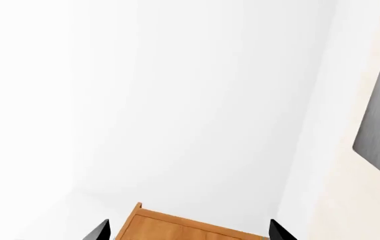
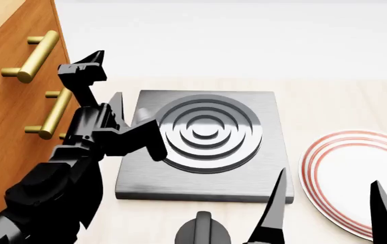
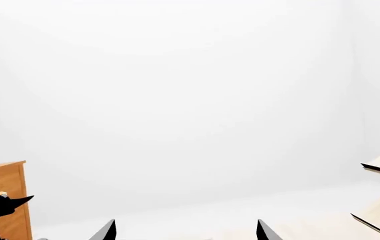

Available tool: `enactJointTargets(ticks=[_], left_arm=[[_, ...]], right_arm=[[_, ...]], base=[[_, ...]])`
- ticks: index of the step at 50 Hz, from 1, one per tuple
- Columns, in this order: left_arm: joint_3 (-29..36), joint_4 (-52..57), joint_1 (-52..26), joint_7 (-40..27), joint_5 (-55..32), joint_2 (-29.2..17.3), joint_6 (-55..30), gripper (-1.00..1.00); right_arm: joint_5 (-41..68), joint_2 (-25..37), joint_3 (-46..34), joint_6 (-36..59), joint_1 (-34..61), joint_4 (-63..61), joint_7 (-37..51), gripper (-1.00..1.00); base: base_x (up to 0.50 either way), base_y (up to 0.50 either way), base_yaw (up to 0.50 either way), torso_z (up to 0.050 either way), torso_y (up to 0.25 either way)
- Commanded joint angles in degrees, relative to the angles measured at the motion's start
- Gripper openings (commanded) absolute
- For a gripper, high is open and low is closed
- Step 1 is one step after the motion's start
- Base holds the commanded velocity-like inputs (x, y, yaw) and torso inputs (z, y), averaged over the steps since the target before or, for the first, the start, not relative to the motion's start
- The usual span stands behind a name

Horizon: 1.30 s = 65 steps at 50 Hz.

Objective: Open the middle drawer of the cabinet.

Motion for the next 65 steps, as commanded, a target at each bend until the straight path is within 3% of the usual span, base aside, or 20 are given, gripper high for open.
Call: enactJointTargets(ticks=[1,65], left_arm=[[9.6,-2.8,-1.8,-2.3,-10.0,0.3,0.5,1.0],[11.0,-6.3,5.0,-6.2,-11.0,0.3,0.9,1.0]], right_arm=[[0.8,0.9,-0.9,1.3,0.7,0.3,2.0,1.0],[2.2,3.2,-3.0,-2.0,0.5,2.0,4.4,1.0]], base=[[0.0,0.0,0.0,0.0,0.0],[0.0,0.0,0.0,0.0,0.0]])
